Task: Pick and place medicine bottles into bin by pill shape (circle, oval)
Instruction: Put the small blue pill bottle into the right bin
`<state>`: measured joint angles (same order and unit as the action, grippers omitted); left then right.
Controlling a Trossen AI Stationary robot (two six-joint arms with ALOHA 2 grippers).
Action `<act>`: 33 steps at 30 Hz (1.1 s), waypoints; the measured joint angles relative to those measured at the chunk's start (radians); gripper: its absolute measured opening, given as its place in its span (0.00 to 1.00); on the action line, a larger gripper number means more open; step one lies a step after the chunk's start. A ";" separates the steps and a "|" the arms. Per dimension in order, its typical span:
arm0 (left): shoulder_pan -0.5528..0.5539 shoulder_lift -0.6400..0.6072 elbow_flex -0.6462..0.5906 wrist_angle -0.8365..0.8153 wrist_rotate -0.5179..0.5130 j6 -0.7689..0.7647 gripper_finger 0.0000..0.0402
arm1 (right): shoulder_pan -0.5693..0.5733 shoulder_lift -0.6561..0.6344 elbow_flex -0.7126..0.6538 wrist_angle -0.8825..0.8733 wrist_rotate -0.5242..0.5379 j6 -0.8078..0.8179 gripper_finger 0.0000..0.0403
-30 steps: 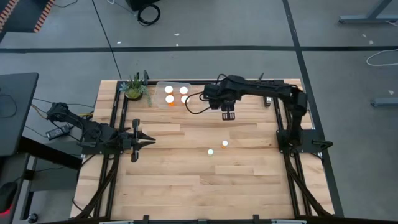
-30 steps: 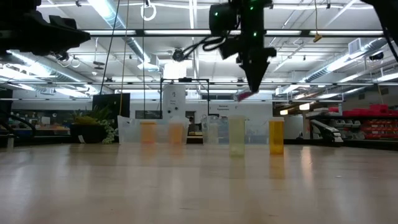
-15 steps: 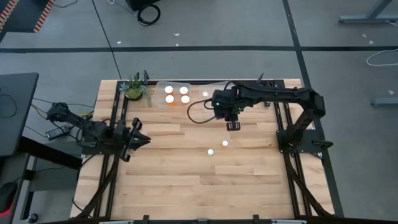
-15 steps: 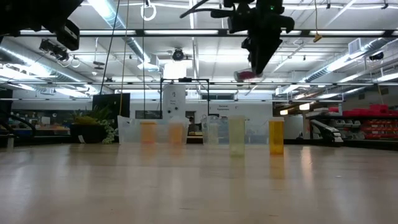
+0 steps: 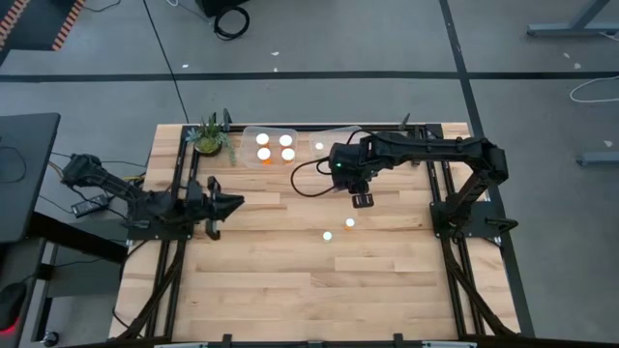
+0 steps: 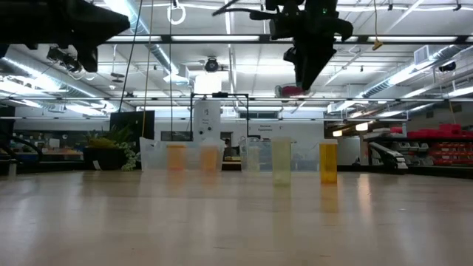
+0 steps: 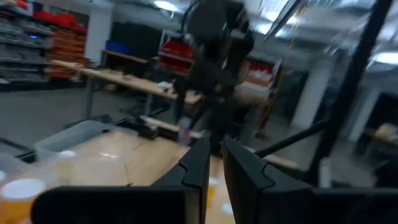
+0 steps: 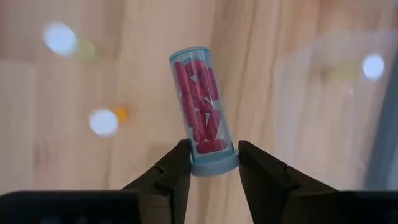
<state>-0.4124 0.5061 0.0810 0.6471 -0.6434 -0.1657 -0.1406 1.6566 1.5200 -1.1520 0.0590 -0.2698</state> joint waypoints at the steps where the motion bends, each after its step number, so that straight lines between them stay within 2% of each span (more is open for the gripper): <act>1: 0.011 0.043 0.010 0.013 0.000 0.011 0.14 | 0.000 0.000 0.000 0.020 -0.022 0.000 0.33; 6: 0.069 0.239 0.091 0.022 0.001 0.014 0.14 | 0.001 0.000 0.000 0.097 -0.152 0.017 0.33; 11: 0.105 0.425 0.188 0.023 0.007 0.012 0.16 | 0.021 0.000 0.000 0.150 -0.172 0.017 0.33; 21: 0.159 0.742 0.366 0.022 0.042 -0.026 0.37 | 0.093 0.000 0.000 0.271 -0.174 0.057 0.33; 26: 0.183 0.836 0.441 0.022 0.137 -0.009 0.48 | 0.100 0.000 0.000 0.314 -0.174 0.092 0.33; 33: 0.188 0.943 0.514 0.022 0.152 0.096 0.61 | 0.097 0.000 0.000 0.331 -0.173 0.109 0.33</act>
<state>-0.2245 1.4494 0.5948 0.6688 -0.4911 -0.0701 -0.0433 1.6569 1.5200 -0.8208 -0.1143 -0.1604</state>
